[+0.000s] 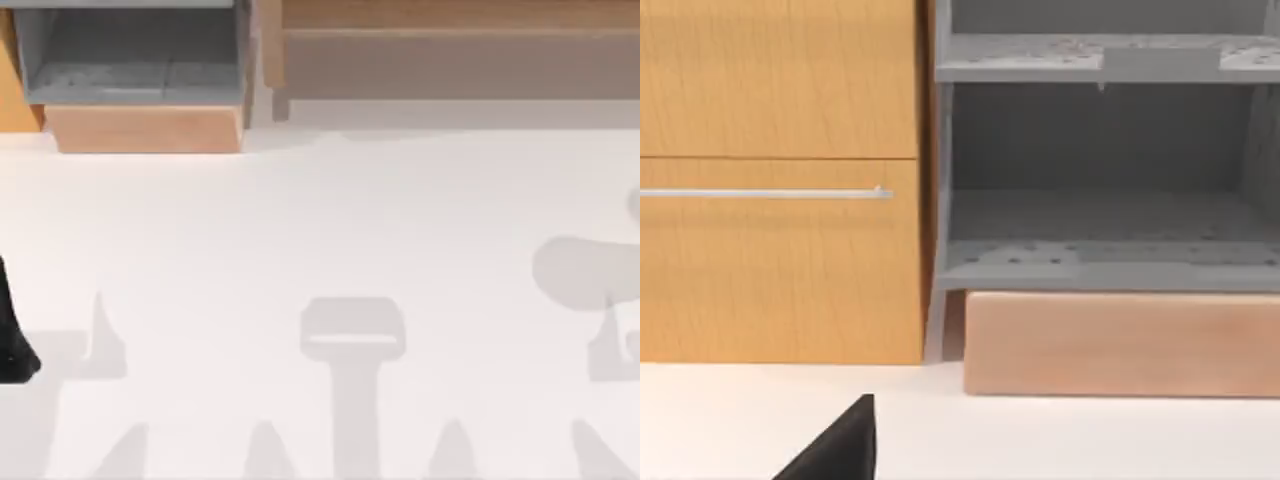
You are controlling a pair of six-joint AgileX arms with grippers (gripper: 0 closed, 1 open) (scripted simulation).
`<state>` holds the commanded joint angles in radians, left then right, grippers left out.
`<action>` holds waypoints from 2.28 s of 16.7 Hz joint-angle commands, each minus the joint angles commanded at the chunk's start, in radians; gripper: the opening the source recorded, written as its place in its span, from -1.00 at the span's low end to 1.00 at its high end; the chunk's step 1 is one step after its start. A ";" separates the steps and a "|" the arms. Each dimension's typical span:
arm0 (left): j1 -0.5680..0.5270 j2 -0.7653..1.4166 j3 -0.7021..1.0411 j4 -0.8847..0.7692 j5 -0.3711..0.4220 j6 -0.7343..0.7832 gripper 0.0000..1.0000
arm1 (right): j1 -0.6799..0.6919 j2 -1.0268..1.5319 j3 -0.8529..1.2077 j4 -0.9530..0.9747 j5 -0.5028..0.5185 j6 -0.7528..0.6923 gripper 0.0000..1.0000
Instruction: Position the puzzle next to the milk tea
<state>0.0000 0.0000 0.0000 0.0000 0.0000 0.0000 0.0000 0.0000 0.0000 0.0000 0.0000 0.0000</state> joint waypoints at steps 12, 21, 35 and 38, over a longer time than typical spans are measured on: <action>0.000 0.000 0.000 0.000 0.000 0.000 1.00 | -0.123 0.570 0.310 0.343 -0.113 0.007 1.00; 0.000 0.000 0.000 0.000 0.000 0.000 1.00 | -0.283 1.530 0.712 0.790 -0.260 0.012 1.00; 0.000 0.000 0.000 0.000 0.000 0.000 1.00 | -0.381 2.036 0.965 1.072 -0.351 0.015 1.00; 0.000 0.000 0.000 0.000 0.000 0.000 1.00 | -0.376 2.046 1.000 1.051 -0.343 0.015 1.00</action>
<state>0.0000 0.0000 0.0000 0.0000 0.0000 0.0000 -0.3755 2.0460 0.9996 1.0513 -0.3428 0.0151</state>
